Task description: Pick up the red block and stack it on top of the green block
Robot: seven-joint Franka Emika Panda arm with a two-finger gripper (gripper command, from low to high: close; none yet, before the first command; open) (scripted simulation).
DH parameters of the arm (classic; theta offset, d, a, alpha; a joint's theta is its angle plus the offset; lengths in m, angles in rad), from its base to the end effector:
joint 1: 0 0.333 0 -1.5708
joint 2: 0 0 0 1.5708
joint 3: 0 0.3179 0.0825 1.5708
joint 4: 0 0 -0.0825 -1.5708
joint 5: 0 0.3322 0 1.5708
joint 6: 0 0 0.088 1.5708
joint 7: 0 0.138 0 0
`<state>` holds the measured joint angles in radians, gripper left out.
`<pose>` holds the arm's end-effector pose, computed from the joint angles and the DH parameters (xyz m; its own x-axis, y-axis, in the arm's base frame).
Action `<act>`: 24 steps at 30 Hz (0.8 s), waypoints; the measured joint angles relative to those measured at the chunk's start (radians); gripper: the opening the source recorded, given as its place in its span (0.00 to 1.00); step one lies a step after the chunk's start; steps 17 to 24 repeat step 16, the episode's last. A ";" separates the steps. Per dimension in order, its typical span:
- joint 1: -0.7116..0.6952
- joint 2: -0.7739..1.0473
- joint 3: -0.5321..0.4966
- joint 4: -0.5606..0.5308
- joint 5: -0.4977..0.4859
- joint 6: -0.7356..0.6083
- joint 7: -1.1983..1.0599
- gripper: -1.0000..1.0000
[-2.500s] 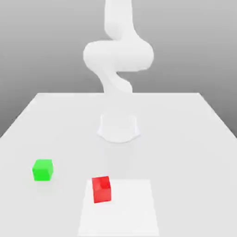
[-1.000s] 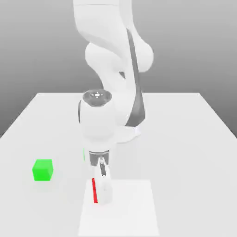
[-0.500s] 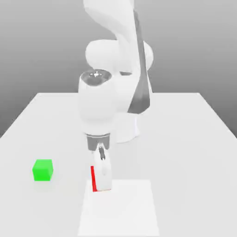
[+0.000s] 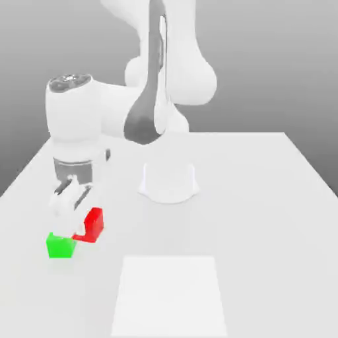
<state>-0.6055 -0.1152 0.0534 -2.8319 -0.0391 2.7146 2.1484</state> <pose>0.2941 -0.1808 0.2514 -0.8885 -0.4584 0.0201 -0.4586 0.8886 -0.0098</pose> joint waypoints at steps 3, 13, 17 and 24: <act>-0.048 -0.026 -0.046 -0.004 0.006 -0.020 0.015 0.00; -0.106 0.171 -0.094 0.001 0.045 0.175 0.010 1.00; -0.106 0.171 -0.094 0.001 0.045 0.175 0.010 1.00; -0.106 0.171 -0.094 0.001 0.045 0.175 0.010 1.00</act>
